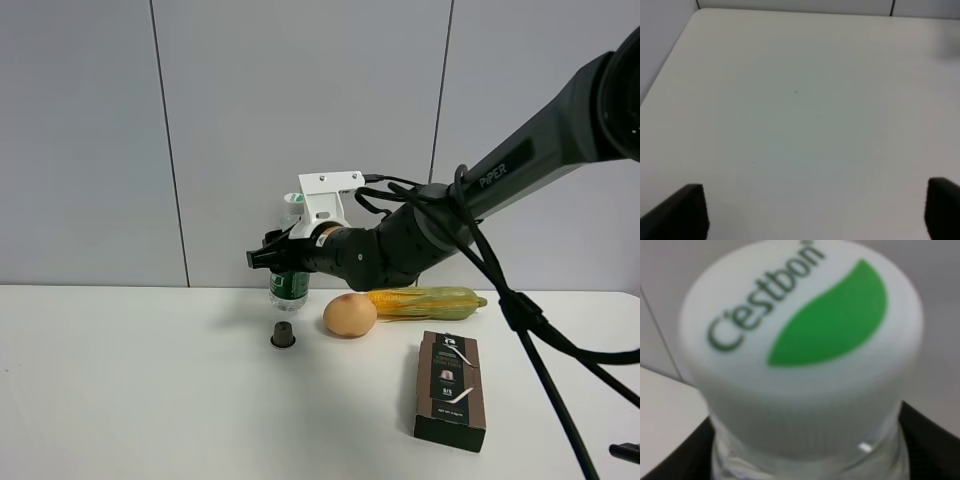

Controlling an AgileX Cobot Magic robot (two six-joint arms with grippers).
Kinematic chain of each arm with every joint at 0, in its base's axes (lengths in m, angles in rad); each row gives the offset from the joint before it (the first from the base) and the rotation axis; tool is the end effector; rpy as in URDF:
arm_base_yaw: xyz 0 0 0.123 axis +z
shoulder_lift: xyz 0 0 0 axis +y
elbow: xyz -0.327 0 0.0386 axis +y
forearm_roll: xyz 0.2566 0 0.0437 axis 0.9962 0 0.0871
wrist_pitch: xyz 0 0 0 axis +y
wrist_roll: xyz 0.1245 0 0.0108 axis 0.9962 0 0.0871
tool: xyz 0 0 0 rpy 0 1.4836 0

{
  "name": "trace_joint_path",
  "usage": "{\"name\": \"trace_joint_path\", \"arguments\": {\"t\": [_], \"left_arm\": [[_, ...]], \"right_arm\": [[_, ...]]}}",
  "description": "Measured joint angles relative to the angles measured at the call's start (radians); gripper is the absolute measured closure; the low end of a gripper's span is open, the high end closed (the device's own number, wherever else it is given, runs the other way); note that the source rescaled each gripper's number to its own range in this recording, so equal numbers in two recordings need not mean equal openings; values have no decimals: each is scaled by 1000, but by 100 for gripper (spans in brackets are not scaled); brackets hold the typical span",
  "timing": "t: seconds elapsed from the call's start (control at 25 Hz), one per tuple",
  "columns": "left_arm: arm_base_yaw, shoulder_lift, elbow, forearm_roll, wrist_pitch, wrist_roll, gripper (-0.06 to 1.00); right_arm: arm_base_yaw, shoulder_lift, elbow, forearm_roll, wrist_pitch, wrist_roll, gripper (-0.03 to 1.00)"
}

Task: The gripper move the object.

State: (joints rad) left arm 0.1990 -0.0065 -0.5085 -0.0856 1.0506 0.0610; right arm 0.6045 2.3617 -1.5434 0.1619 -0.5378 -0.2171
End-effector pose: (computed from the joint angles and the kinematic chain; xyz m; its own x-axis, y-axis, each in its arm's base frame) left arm -0.0110 -0.0117 0.2700 -0.4259 -0.0672 -0.9023 -0.1238 0.9922 -0.0155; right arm 0.4905 0.3263 0.1433 -0.1234 -0.1793 -0.9760 -0.5109 0.8546 -0.0924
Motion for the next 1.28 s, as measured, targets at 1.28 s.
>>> {"name": "trace_joint_path", "arguments": {"t": [1.28], "left_arm": [[0, 0, 0, 0, 0, 0, -6]], "right_arm": [[20, -139, -13, -1, 75, -82, 68]]}}
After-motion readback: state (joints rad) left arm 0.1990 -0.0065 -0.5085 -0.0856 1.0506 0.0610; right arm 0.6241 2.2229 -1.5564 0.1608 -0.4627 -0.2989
